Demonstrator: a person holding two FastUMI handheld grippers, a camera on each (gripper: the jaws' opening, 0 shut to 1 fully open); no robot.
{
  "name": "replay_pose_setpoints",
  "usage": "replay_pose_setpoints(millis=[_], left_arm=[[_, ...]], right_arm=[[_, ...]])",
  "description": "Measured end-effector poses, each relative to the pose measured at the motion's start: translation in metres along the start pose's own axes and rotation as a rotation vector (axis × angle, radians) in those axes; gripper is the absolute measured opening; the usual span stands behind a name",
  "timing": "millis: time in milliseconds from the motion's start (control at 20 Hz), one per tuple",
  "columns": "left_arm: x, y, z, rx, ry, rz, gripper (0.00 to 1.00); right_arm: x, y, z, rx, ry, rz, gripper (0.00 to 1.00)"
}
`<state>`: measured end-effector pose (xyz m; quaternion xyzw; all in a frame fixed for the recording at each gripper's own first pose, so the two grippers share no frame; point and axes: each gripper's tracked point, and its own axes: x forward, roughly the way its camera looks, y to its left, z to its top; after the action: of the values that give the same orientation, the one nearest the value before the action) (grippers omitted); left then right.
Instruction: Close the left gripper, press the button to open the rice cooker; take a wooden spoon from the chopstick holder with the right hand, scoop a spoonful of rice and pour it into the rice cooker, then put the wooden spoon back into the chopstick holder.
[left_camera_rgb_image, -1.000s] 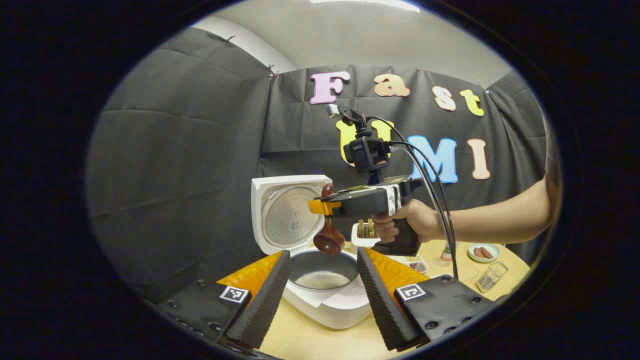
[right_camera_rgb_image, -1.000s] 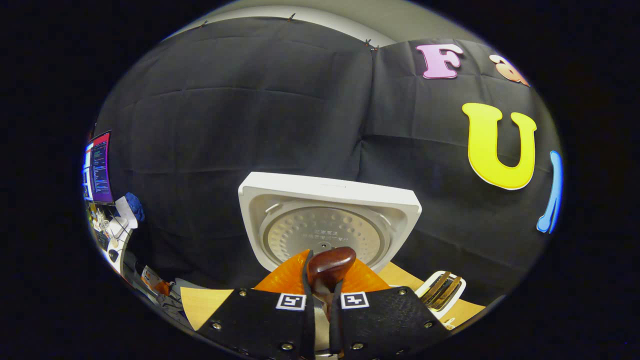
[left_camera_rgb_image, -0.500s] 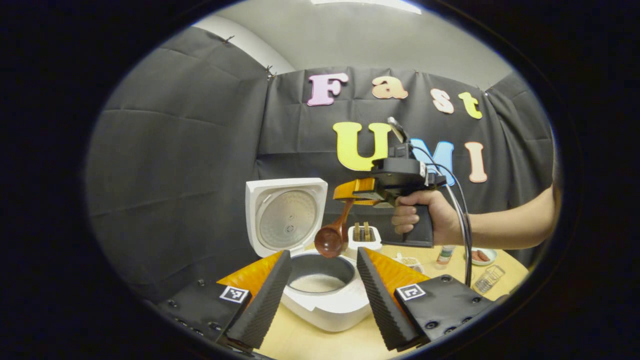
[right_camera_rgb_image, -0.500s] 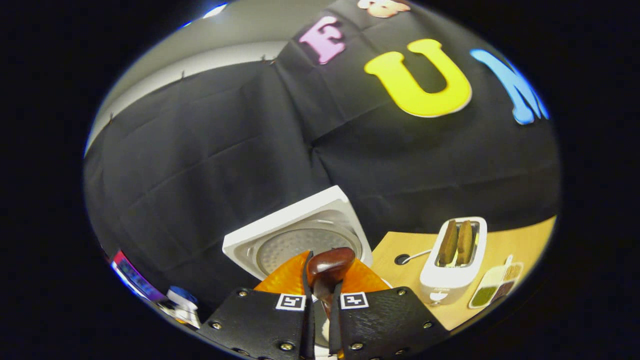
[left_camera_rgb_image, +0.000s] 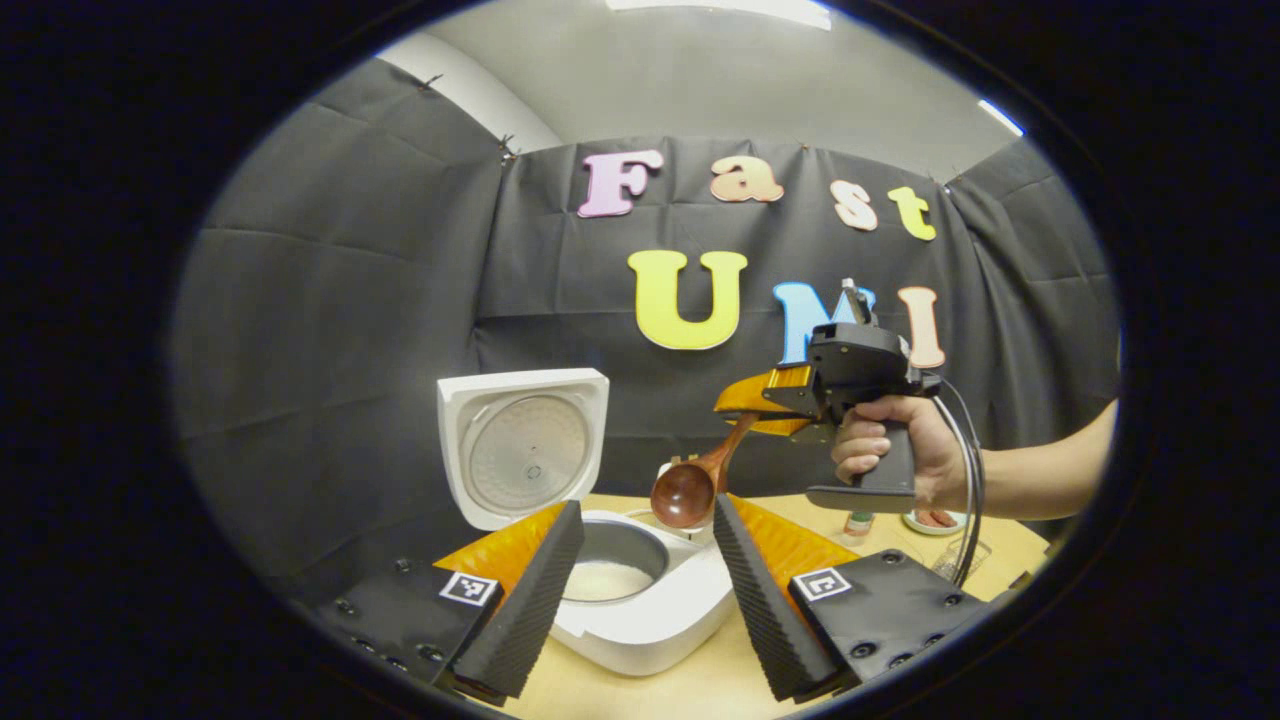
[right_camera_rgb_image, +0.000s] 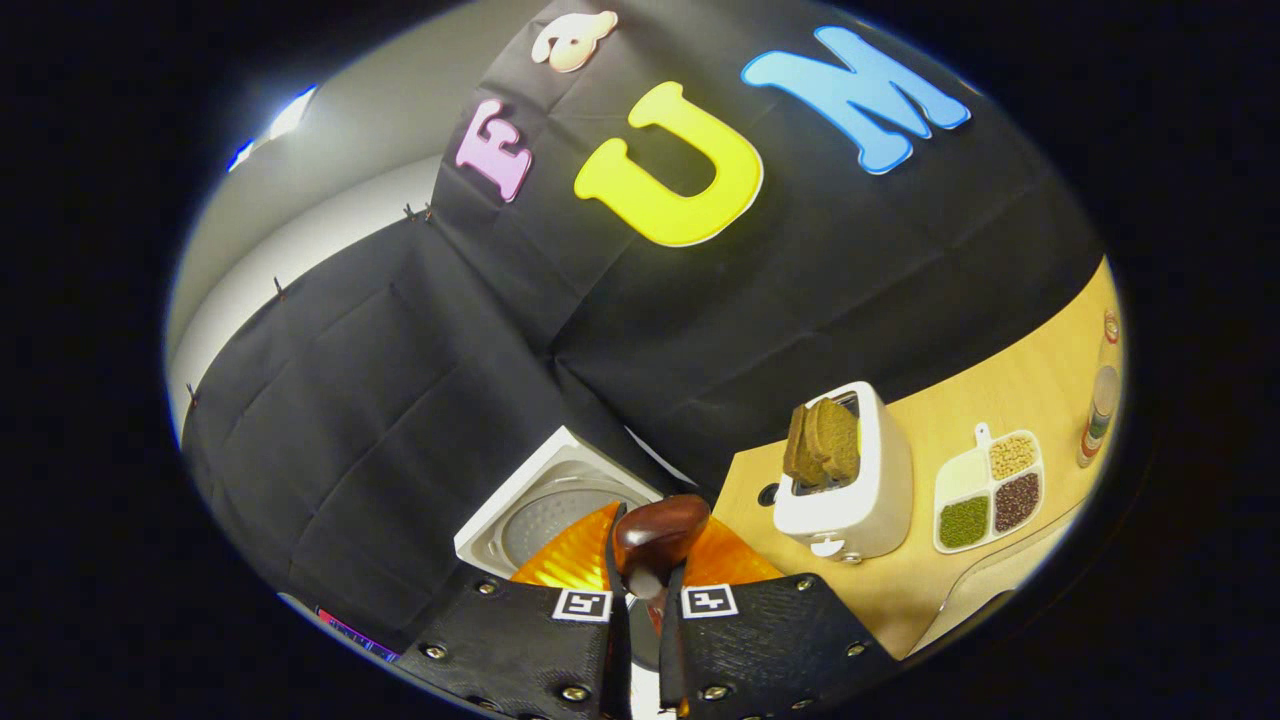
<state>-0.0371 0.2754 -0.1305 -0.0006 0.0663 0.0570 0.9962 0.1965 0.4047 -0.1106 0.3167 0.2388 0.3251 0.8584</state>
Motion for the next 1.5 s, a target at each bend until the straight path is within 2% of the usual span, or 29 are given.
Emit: replay_pose_setpoints(millis=[100, 300, 450, 500, 650, 750, 800, 850, 950, 1050, 1150, 1200, 1350, 1500], left_arm=[[0.002, -0.013, 0.003, 0.012, -0.004, -0.024, 0.88], [0.009, -0.043, 0.008, 0.022, -0.003, -0.075, 0.95], [0.011, -0.066, 0.013, 0.030, -0.009, -0.115, 0.92], [0.010, -0.075, 0.014, 0.033, -0.008, -0.126, 0.88], [0.014, -0.098, 0.019, 0.035, -0.023, -0.152, 0.95], [0.017, -0.117, 0.023, 0.026, -0.030, -0.176, 0.95], [0.017, -0.126, 0.024, 0.026, -0.029, -0.189, 0.88], [0.017, -0.133, 0.022, 0.030, -0.025, -0.202, 0.88], [0.018, -0.145, 0.025, 0.052, -0.025, -0.204, 0.95], [0.019, -0.159, 0.025, 0.067, -0.019, -0.217, 0.89], [0.019, -0.174, 0.027, 0.070, -0.019, -0.232, 0.95], [0.020, -0.180, 0.029, 0.071, -0.020, -0.239, 0.95], [0.016, -0.193, 0.034, 0.091, -0.033, -0.242, 0.93], [0.016, -0.205, 0.032, 0.103, -0.038, -0.232, 0.92]], right_arm=[[-0.020, -0.012, 0.008, 0.044, -0.027, -0.006, 0.11], [-0.066, -0.034, 0.028, 0.065, -0.079, -0.045, 0.11], [-0.109, -0.056, 0.040, 0.063, -0.116, -0.087, 0.11], [-0.123, -0.064, 0.045, 0.064, -0.131, -0.099, 0.11], [-0.167, -0.089, 0.059, 0.061, -0.160, -0.155, 0.11], [-0.192, -0.105, 0.065, 0.071, -0.174, -0.182, 0.11], [-0.203, -0.113, 0.069, 0.082, -0.179, -0.198, 0.11], [-0.212, -0.121, 0.072, 0.090, -0.188, -0.210, 0.11], [-0.229, -0.133, 0.079, 0.103, -0.207, -0.228, 0.11], [-0.245, -0.146, 0.086, 0.113, -0.225, -0.254, 0.11], [-0.263, -0.157, 0.093, 0.109, -0.242, -0.277, 0.11], [-0.271, -0.164, 0.096, 0.103, -0.250, -0.293, 0.11], [-0.295, -0.193, 0.104, 0.084, -0.273, -0.356, 0.11], [-0.324, -0.227, 0.111, 0.055, -0.295, -0.469, 0.11]])
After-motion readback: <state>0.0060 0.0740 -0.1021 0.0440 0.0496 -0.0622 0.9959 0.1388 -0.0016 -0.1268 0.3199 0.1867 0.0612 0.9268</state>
